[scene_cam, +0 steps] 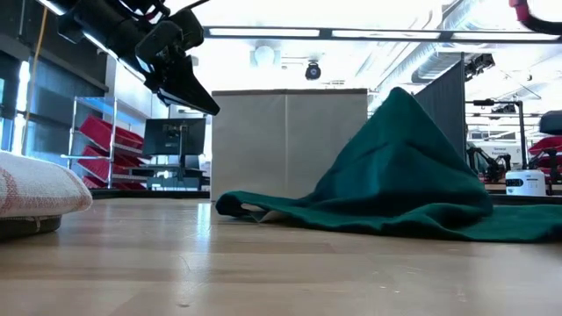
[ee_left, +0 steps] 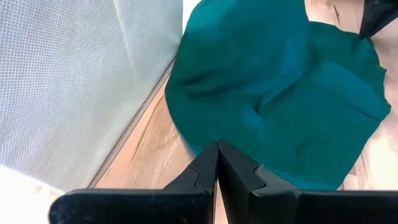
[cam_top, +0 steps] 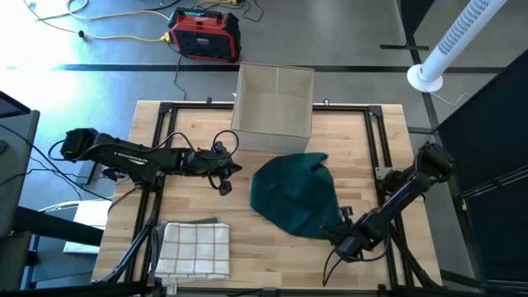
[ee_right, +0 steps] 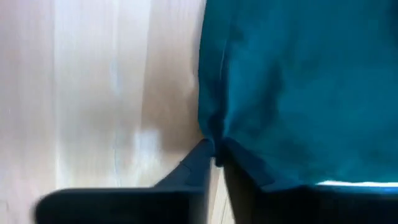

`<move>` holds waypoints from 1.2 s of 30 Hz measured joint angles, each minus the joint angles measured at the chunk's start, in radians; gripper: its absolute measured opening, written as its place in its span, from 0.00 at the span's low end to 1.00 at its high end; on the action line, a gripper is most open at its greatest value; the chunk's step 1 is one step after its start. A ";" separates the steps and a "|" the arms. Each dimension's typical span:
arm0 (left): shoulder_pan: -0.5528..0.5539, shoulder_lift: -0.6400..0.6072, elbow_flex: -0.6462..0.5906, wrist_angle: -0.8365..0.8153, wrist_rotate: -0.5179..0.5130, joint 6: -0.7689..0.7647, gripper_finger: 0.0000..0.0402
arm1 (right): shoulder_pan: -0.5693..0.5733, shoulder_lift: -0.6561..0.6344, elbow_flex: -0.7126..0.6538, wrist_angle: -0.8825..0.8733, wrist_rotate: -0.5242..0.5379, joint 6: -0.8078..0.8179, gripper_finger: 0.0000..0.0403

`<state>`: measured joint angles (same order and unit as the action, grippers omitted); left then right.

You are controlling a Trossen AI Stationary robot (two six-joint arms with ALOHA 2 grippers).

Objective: Fold towel
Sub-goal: Fold the green towel

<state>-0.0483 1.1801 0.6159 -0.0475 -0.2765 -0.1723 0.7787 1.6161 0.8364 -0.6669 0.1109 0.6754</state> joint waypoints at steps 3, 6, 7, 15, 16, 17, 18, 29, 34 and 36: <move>0.000 0.000 0.000 0.000 0.002 0.000 0.00 | -0.027 -0.081 0.016 -0.019 -0.016 0.015 0.01; -0.007 0.000 0.000 0.000 0.049 0.007 0.00 | -0.047 -0.209 0.042 -0.028 -0.019 0.021 0.01; -0.013 0.006 0.000 0.002 0.073 0.015 0.00 | -0.053 -0.260 0.050 -0.028 -0.025 0.025 0.00; -0.110 0.146 0.001 0.083 0.048 0.019 0.00 | -0.064 -0.627 0.068 -0.011 0.174 0.063 0.00; -0.123 0.175 0.001 0.107 0.045 0.019 0.00 | -0.064 -0.656 0.068 -0.020 0.219 0.058 0.00; -0.135 0.205 0.001 0.131 0.044 0.019 0.00 | -0.065 -0.680 0.068 -0.033 0.258 0.058 0.00; -0.146 0.236 0.001 0.155 0.043 0.019 0.00 | -0.065 -0.701 0.068 -0.051 0.289 0.058 0.00; -0.181 0.398 0.001 0.332 0.046 0.017 0.11 | -0.066 -0.729 0.066 -0.143 0.355 0.050 0.00; -0.217 0.398 0.002 0.300 0.061 -0.009 0.24 | -0.066 -0.701 0.066 -0.163 0.357 0.050 0.00; -0.245 0.398 0.002 0.267 0.076 -0.040 0.29 | -0.066 -0.693 0.066 -0.166 0.357 0.050 0.00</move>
<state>-0.2929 1.5784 0.6177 0.2195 -0.2008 -0.2121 0.7128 0.9232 0.9020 -0.8330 0.4679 0.7250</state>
